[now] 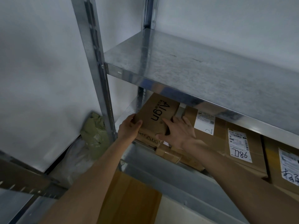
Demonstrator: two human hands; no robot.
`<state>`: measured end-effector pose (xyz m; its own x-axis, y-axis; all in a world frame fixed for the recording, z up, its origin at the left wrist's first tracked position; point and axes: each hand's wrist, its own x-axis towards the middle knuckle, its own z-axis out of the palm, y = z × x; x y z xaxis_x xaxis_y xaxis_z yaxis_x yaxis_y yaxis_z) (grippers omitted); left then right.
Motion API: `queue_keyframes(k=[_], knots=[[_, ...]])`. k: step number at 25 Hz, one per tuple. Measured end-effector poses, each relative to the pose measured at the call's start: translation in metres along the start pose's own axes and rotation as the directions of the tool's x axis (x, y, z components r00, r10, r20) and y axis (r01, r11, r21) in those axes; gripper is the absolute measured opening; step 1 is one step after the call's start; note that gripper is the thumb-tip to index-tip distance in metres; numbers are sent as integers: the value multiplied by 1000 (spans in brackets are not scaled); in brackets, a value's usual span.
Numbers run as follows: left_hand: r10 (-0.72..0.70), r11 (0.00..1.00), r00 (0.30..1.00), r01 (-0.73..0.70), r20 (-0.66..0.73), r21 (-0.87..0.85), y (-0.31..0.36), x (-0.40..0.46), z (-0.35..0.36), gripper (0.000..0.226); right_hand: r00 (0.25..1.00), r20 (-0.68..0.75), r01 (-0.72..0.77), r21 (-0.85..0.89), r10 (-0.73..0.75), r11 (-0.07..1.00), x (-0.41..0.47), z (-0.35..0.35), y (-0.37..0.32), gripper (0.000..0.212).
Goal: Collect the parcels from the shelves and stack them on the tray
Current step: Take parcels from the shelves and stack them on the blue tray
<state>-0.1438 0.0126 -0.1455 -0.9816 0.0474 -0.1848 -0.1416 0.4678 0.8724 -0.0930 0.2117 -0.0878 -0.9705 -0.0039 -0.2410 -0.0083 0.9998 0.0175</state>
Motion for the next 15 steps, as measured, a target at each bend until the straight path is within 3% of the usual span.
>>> queue_keyframes(k=[6,11,15], knots=[[-16,999,999,18,48,-32,-11,-1,-10,63,999,32,14,68,-16,998,8,1,-19,85],[29,995,994,-19,107,-97,-14,3,-19,50,999,14,32,146,-35,989,17,8,-30,84],[56,994,989,-41,140,-106,-19,-2,-24,63,999,36,7,348,-21,937,25,19,-34,87]])
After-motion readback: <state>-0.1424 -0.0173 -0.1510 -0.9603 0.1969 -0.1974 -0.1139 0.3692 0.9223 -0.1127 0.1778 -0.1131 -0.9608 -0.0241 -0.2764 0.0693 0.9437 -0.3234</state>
